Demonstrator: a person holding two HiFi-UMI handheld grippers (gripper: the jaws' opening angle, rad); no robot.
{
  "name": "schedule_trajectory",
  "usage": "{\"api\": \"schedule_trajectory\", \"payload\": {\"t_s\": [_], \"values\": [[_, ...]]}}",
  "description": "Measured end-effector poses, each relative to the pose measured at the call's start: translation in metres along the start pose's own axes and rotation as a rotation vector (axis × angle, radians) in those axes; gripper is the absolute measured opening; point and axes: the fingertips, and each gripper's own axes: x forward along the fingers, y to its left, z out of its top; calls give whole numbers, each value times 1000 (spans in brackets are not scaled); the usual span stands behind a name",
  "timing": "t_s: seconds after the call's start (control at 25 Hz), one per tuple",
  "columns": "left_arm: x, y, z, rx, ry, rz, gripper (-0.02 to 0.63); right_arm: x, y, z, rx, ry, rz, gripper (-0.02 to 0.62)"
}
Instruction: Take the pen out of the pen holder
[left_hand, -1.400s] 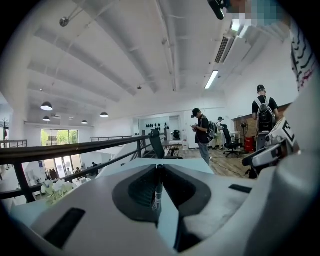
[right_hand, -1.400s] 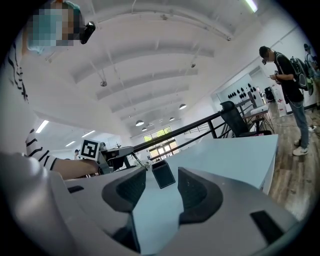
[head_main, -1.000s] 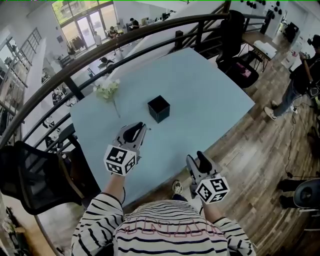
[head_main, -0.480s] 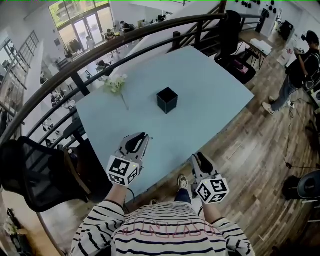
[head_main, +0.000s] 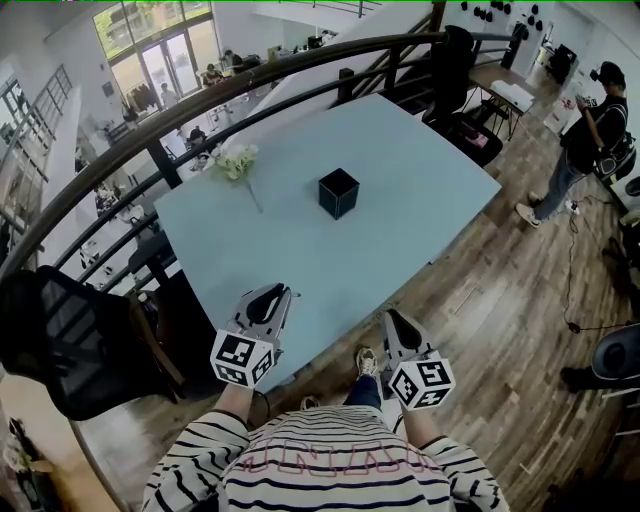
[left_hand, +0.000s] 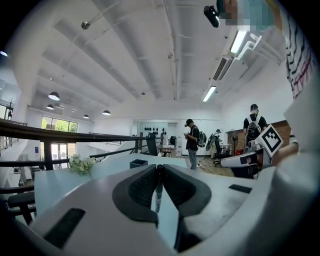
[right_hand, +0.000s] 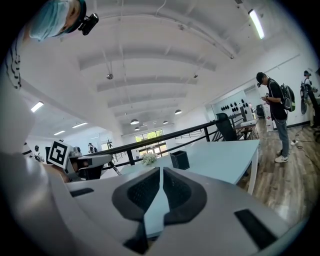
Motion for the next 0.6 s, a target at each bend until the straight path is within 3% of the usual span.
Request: {"api": "schedule_trajectory", "payload": {"t_s": [0.6], "values": [[-56,1,-15,-37,2,21,60,-15,43,-16,-67,20,-7,28]]}}
